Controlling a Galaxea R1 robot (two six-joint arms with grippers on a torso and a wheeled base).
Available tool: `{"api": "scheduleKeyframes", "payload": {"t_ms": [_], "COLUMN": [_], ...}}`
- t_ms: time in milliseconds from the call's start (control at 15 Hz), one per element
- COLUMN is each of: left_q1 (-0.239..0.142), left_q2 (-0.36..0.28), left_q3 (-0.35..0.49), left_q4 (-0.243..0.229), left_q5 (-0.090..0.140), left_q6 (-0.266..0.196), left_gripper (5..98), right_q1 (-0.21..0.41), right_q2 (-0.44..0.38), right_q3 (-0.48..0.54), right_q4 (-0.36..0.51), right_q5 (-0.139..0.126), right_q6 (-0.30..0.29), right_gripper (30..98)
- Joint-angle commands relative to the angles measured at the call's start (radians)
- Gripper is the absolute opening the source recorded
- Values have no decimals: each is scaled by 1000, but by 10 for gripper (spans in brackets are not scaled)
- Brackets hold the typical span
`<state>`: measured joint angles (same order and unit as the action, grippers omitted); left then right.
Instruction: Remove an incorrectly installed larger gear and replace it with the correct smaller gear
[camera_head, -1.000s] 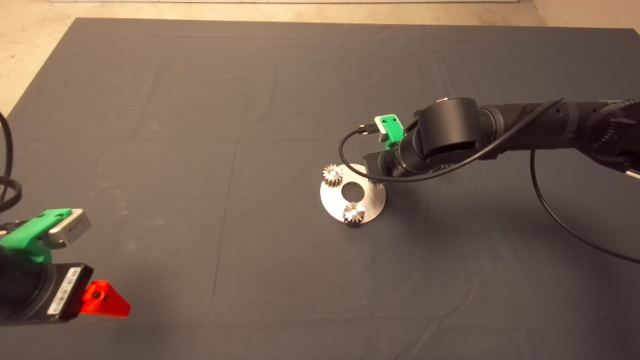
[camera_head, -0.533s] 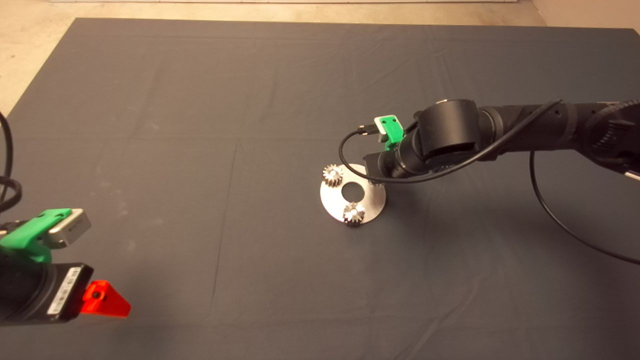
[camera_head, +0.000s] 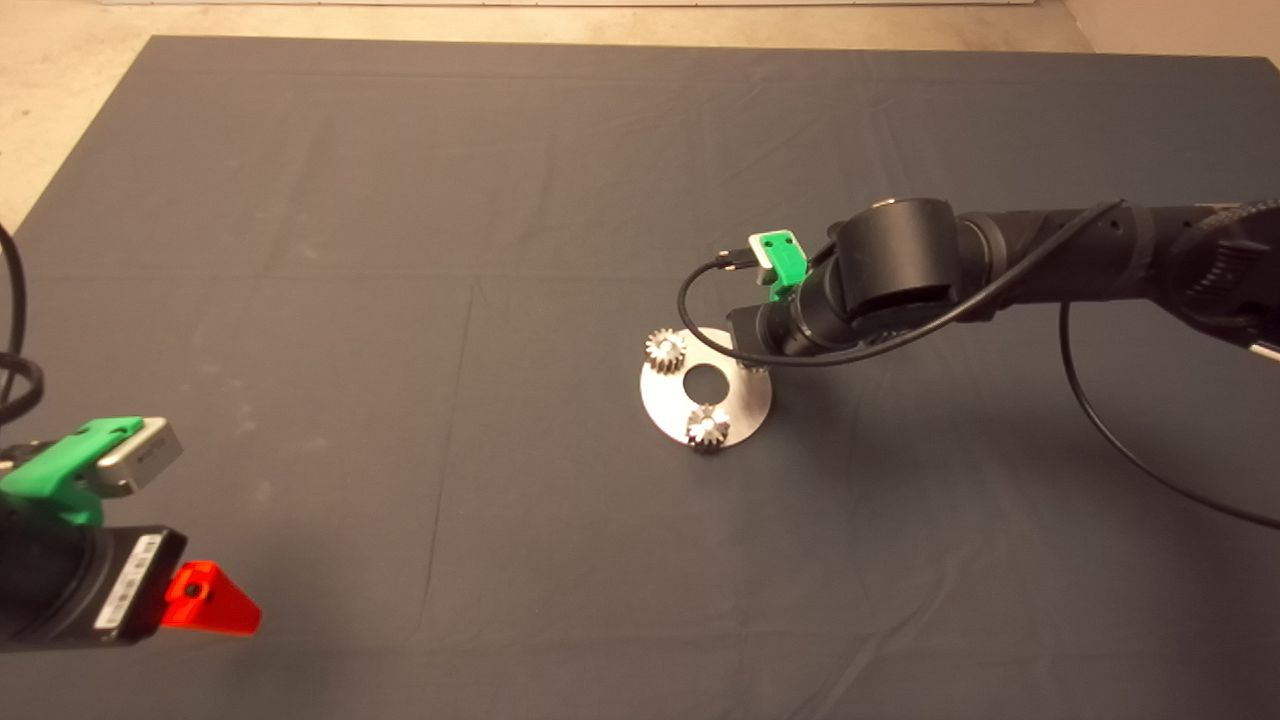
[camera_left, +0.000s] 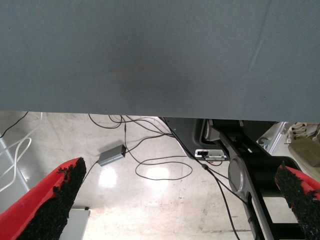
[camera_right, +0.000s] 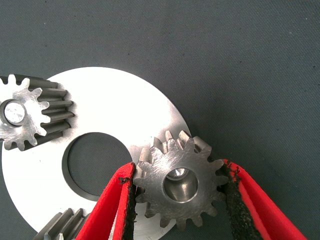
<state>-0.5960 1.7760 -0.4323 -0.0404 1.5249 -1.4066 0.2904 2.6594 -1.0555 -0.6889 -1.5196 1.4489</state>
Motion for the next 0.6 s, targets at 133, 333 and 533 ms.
{"api": "scheduleKeyframes", "payload": {"t_ms": [133,333,533], "left_q1": [-1,-1,-1], "left_q2": [-6,-6,-6], "left_q3": [-3,-5,-5], "left_q4": [5,5,5], "left_q5": [133,133,133], "left_q6": [0,1,1], "left_gripper": [982,982,982], "right_q1": [10,10,10], "right_q2": [-6,-3,-3], "right_q3": [11,11,12], "right_q4": [-14,-14,-14], "right_q5": [-139,-139,-139], "right_q6": [4,4,4], "right_gripper": [397,396,394]}}
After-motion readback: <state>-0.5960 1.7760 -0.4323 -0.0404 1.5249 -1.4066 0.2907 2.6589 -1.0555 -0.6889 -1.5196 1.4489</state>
